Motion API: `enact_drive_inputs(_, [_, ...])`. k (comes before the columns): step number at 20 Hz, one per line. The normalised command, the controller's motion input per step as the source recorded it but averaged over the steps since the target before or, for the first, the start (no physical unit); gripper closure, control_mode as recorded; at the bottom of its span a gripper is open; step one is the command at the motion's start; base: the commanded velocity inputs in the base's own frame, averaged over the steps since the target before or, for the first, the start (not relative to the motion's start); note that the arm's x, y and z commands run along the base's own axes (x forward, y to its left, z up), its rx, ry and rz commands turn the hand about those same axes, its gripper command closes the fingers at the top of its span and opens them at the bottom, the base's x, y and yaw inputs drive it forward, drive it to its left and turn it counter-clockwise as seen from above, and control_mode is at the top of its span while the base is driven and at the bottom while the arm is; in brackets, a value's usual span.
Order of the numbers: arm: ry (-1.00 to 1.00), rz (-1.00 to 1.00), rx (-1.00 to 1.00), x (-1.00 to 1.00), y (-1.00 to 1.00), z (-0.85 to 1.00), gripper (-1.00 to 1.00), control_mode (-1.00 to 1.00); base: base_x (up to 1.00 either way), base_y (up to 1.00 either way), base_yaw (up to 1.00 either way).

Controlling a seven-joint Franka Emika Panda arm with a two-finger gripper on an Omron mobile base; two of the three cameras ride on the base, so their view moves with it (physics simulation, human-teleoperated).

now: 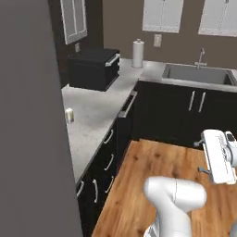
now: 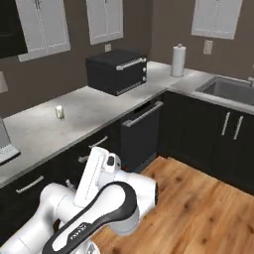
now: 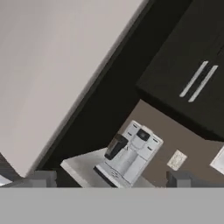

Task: Move the drinks to the dining counter.

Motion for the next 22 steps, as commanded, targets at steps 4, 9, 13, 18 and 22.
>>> enact_drive_inputs(4, [0.0,0.0,0.0,0.0,0.0,0.0,-1.0,1.0,0.0,0.35,0.92])
enact_drive_inputs(9, [0.0,0.0,0.0,0.0,0.0,0.0,-1.0,1.0,0.02,0.26,0.82])
enact_drive_inputs(13, [0.0,0.0,0.0,0.0,0.0,0.0,-1.0,1.0,0.08,-0.03,0.56])
enact_drive_inputs(18, [0.0,0.0,0.0,0.0,0.0,0.0,-1.0,1.0,0.0,-0.43,0.32])
enact_drive_inputs(22, [0.0,0.0,0.0,0.0,0.0,0.0,-1.0,1.0,0.0,-0.76,0.16])
